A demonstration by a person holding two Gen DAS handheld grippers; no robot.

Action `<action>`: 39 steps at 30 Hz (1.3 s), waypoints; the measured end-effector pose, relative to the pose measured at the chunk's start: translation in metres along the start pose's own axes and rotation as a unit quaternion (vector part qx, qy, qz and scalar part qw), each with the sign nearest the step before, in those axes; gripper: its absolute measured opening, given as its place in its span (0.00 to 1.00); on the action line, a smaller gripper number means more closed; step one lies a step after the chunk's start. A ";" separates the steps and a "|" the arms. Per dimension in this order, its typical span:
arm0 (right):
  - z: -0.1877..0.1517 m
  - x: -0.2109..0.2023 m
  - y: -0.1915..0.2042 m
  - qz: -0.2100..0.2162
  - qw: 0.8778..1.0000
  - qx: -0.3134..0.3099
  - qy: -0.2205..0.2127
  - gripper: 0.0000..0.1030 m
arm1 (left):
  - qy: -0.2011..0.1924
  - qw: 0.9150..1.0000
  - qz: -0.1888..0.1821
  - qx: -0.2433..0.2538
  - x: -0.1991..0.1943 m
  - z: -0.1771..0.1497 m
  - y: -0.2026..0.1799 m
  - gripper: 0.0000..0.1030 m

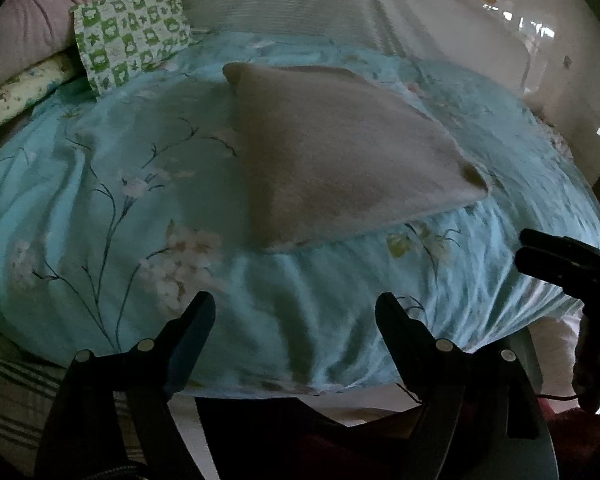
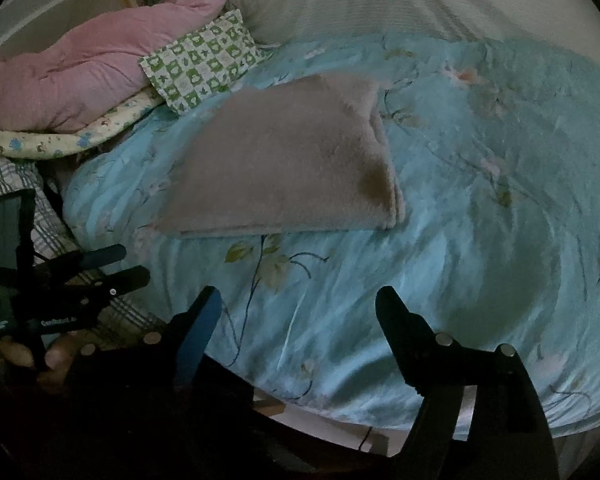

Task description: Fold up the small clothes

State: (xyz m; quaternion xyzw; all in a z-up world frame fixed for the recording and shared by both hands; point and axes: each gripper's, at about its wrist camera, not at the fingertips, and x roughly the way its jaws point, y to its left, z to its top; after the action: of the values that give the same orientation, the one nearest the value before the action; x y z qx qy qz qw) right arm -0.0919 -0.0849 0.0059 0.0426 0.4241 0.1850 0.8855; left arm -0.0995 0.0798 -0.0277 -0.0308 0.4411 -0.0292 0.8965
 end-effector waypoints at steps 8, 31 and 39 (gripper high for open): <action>0.024 0.005 0.008 -0.019 0.999 -0.026 -0.005 0.83 | 0.004 0.999 0.021 -0.028 0.002 0.031 0.008 0.83; 0.080 0.049 0.006 0.006 1.000 -0.024 0.018 0.88 | 0.018 0.997 0.078 0.000 0.028 0.079 0.005 0.88; 0.090 0.058 0.005 0.009 0.999 -0.026 0.023 0.88 | 0.015 0.997 0.073 0.004 0.037 0.090 0.003 0.88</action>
State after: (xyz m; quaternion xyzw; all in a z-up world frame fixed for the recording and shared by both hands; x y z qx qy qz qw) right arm 0.0090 -0.0518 0.0213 0.0190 0.4387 0.2050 0.8747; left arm -0.0059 0.0828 -0.0026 0.0056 0.4553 0.0342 0.8897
